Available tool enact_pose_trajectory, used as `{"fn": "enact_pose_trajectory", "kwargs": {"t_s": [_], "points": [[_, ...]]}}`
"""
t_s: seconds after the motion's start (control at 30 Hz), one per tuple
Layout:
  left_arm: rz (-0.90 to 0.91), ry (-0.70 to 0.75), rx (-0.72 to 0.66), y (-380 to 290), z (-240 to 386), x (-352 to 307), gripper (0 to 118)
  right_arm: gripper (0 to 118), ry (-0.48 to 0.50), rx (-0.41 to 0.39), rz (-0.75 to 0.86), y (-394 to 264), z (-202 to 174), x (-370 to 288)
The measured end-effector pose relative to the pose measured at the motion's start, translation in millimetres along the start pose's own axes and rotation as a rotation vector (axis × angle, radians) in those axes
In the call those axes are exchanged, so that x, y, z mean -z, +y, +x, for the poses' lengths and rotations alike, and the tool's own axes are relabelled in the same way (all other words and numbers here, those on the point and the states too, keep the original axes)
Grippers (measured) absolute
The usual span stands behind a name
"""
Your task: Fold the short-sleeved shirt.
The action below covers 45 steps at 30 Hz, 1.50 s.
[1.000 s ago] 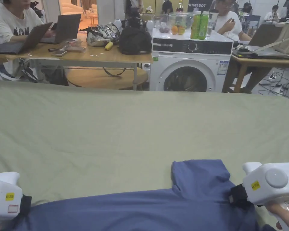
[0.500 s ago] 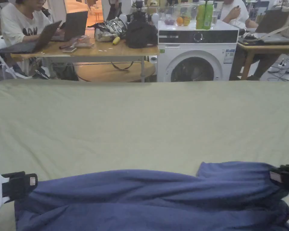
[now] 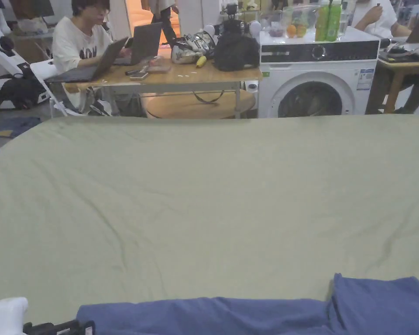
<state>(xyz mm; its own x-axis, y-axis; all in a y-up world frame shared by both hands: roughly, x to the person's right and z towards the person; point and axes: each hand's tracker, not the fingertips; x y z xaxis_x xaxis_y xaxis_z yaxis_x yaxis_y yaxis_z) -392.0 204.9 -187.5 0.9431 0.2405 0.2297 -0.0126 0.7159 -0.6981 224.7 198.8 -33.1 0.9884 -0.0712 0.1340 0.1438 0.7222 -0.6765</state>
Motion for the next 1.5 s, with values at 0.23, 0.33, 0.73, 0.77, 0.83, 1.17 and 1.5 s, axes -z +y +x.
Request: {"fn": "enact_pose_trajectory", "kwargs": {"t_s": [0.23,0.33,0.73,0.77,0.83,1.17,1.5], "points": [[0.330,0.002,0.240,50,94,-43,78,63,0.125,-0.013,0.281,59,-54,-40],[0.362,-0.014,0.233,64,120,-35,71,59,0.183,-0.057,0.325,90,-91,-30],[0.273,-0.254,0.045,57,110,-27,0,0,0.165,-0.066,0.252,86,-130,26],[0.275,-0.309,0.000,57,92,-30,0,0,0.170,-0.067,0.250,85,-129,25],[0.287,-0.363,-0.113,55,56,-37,48,0,0.188,-0.058,0.245,82,-122,20],[0.077,-0.315,-0.627,-14,-89,18,90,0,0.223,0.005,0.178,64,-98,6],[-0.049,-0.449,-0.763,-26,-49,80,4,0,0.221,0.016,0.149,60,-101,3]]}}
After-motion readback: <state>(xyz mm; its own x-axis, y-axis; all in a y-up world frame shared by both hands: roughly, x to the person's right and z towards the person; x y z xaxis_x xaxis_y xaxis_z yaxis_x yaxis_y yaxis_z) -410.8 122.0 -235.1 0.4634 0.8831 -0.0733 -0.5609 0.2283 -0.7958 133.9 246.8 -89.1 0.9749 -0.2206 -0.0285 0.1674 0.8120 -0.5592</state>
